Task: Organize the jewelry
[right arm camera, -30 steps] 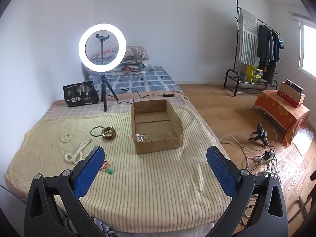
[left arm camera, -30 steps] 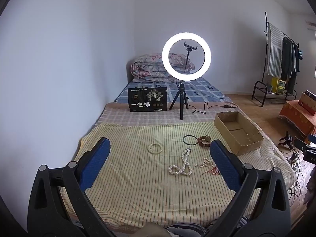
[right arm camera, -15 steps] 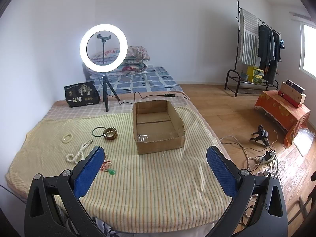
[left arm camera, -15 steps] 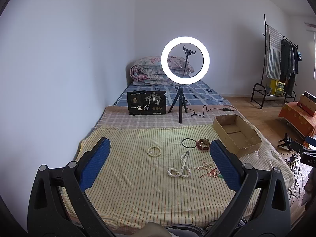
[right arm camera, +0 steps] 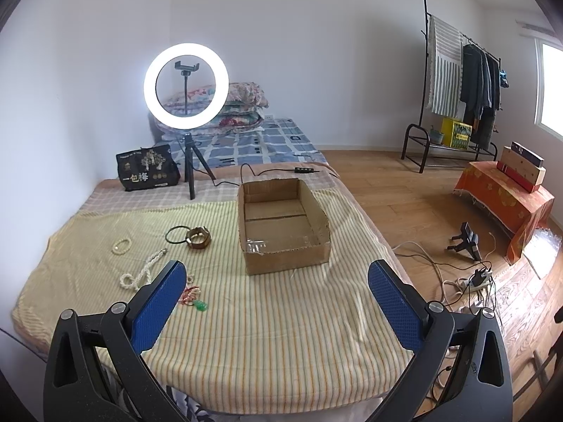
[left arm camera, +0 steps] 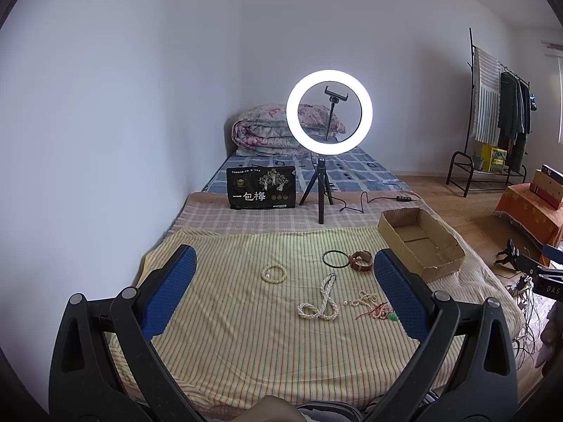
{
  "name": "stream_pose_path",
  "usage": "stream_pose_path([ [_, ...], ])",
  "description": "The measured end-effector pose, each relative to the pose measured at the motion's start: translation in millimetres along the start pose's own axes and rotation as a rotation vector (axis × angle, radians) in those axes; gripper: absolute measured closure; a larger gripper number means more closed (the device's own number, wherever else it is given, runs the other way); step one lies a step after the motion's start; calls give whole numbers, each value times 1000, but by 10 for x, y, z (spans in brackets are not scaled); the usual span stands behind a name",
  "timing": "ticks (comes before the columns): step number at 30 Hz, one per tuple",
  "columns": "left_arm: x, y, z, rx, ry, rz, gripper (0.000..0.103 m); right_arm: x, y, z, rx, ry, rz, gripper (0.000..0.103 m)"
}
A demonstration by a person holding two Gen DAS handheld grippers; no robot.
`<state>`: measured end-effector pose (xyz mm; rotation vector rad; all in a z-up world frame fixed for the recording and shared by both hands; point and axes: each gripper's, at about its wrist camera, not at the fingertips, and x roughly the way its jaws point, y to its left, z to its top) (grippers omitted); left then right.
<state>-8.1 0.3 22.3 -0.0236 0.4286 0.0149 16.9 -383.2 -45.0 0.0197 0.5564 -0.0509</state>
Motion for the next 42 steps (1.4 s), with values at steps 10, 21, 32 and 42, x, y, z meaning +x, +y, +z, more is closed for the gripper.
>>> stream_pose_path([
  [10,-19,2,37,-2,-4,-2,0,0,13,4,-2,4,3,0],
  [21,-18,-3,21,-2,-8,-4,0,5,15,2,-2,4,3,0],
  [32,-28,-15,13,-2,-9,-2,0,9,20,10,-1,5,2,1],
  [42,8,-48,32,0,-5,-8,0,41,20,15,-6,10,1,0],
])
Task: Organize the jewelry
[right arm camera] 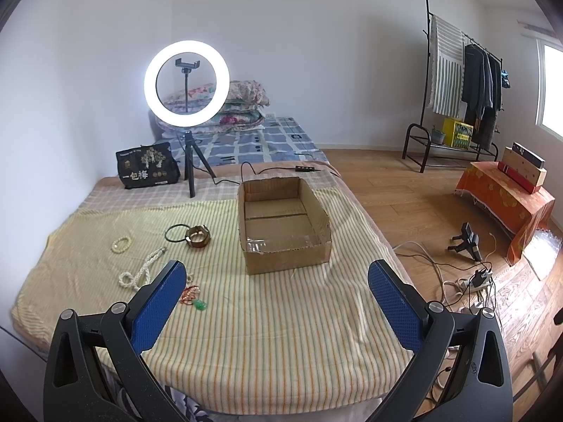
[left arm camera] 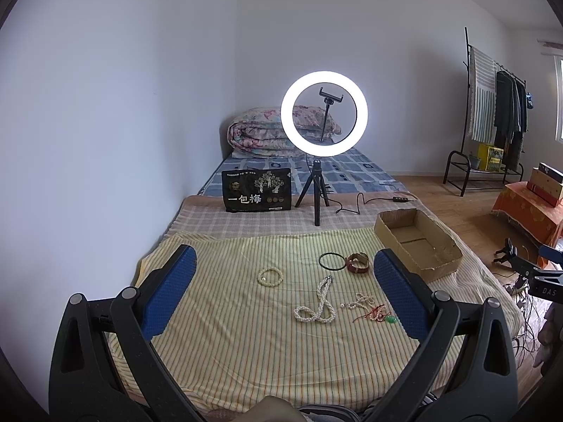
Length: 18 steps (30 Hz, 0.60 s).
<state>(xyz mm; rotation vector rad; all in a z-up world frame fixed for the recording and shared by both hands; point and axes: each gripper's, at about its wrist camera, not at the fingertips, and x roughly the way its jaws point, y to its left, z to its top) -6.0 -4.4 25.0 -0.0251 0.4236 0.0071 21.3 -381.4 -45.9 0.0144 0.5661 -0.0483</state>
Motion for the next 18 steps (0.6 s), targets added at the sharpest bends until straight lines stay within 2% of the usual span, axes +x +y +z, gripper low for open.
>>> stream_pose_path([
  [13,149,41,-93,-3,21,-1,0,56,-14,-30,8,15,16,1],
  [18,240,108,-109,-2,29,17,0,73,-18,-54,17,-14,12,0],
])
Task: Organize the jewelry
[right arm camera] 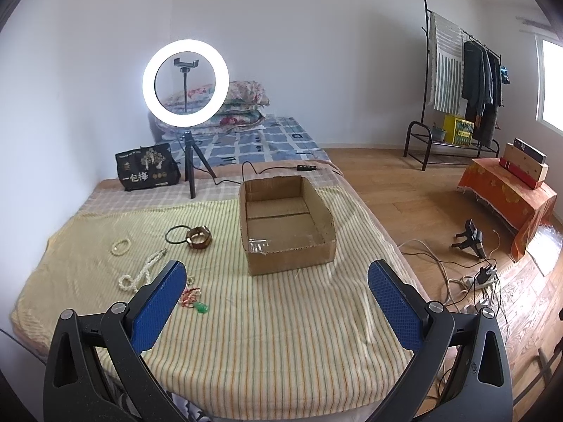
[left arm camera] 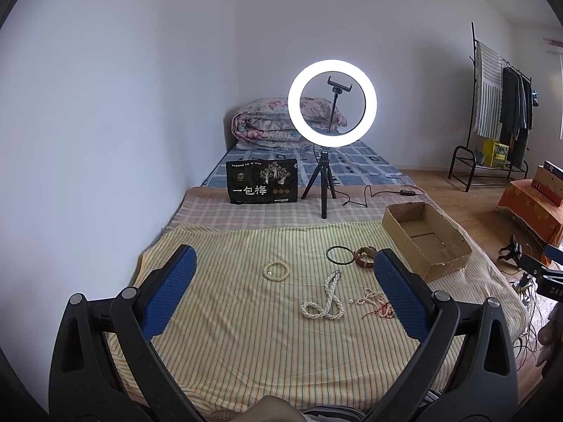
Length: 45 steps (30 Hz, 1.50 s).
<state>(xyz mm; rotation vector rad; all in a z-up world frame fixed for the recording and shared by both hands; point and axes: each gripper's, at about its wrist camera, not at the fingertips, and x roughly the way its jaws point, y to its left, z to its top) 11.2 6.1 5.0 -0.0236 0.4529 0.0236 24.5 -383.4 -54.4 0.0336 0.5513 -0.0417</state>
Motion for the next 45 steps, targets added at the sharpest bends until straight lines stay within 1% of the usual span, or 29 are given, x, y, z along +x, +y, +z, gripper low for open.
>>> stream_pose_path([
  [4,101,61,-9,8,6,17,0,18,2,-24,-3,-36,38,1],
  [9,237,131,-62,33,21,24,0,159,69,-43,-57,-19,126,0],
  [12,338,197,-93,35,41,22,0,281,145,-81,-100,17,177,0],
  [15,447,284,-123,28,61,30,0,437,230,-139,-150,71,228,0],
  [19,573,397,-169,20,88,10,0,647,343,-230,-229,134,296,1],
  [24,759,545,-224,-18,129,-34,2,882,423,-344,-287,185,324,1],
  [27,877,590,-256,-35,161,-65,5,1001,487,-408,-312,210,350,1],
  [29,940,596,-292,-40,176,-78,5,1063,536,-444,-329,225,365,3],
  [31,995,588,-316,-49,192,-97,5,1139,584,-472,-347,240,380,10],
  [33,1062,554,-341,-55,208,-121,9,1215,637,-499,-366,257,392,13],
  [35,1135,477,-363,-45,229,-149,12,1283,678,-533,-381,274,414,19],
  [36,1173,437,-376,-36,238,-160,14,1323,698,-549,-389,285,425,24],
  [38,1254,353,-403,-25,254,-185,15,1403,735,-584,-402,307,446,28],
  [39,1297,313,-417,-23,265,-202,15,1438,746,-599,-407,317,456,34],
  [40,1339,276,-434,-21,276,-217,15,1473,758,-617,-412,330,465,38],
  [41,1382,239,-451,-19,289,-231,16,1513,772,-631,-419,343,470,39],
  [42,1431,207,-468,-19,303,-244,18,1546,787,-640,-426,353,475,42],
  [43,1486,179,-489,-20,319,-256,22,1591,798,-653,-434,366,486,49],
  [44,1542,149,-510,-23,337,-266,25,1629,809,-664,-440,377,496,52],
  [45,1598,124,-536,-26,354,-281,26,1686,828,-683,-446,387,504,58],
])
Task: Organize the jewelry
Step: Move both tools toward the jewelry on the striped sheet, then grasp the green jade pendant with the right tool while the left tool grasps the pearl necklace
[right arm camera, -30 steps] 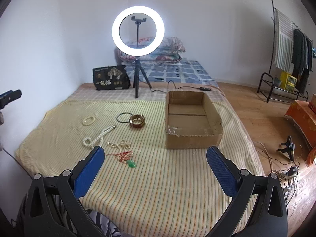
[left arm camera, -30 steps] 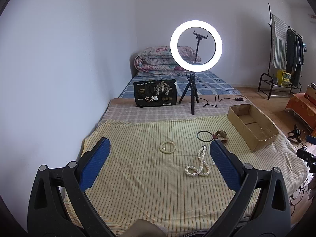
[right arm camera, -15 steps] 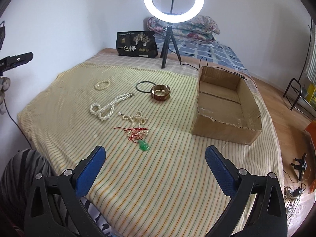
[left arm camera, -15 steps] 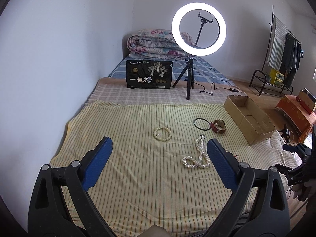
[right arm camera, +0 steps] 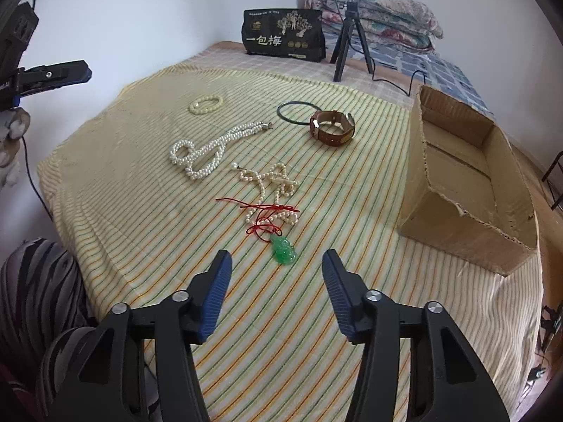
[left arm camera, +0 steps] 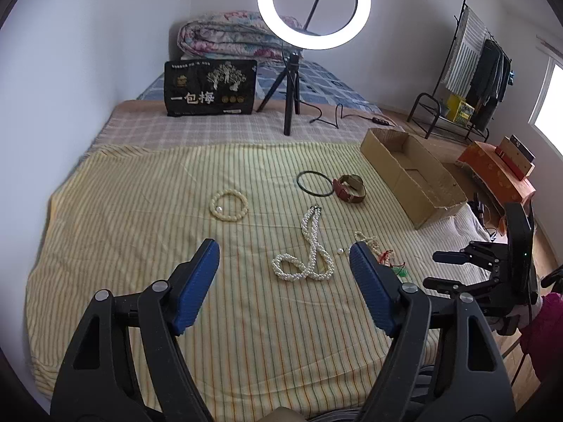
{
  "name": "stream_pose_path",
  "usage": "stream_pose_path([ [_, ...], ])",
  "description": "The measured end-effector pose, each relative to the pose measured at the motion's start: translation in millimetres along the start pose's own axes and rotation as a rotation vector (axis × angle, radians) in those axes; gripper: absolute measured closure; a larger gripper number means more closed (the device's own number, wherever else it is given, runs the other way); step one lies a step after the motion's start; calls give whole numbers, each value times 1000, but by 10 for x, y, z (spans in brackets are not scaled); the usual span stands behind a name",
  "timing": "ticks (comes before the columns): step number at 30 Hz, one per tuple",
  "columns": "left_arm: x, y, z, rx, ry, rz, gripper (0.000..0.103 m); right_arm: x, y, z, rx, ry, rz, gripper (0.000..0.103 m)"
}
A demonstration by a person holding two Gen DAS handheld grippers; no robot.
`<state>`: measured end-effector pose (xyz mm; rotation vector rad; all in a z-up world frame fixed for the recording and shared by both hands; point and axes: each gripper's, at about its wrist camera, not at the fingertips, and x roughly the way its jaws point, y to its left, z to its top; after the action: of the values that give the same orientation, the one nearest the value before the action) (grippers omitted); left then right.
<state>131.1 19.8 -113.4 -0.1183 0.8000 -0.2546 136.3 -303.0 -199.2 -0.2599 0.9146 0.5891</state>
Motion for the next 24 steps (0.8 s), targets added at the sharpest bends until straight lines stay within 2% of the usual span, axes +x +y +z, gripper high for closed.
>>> stream_pose_path([
  [4,268,-20,-43,1,58,-32,28,165,-19,13,-25,42,24,64],
  [7,451,-29,-73,14,97,-35,34,258,-18,20,-49,70,32,69],
  [10,585,-41,-81,25,127,-40,35,351,-18,25,-68,94,29,73],
  [24,1260,-182,-65,52,246,-112,35,497,-32,50,-114,133,31,76],
])
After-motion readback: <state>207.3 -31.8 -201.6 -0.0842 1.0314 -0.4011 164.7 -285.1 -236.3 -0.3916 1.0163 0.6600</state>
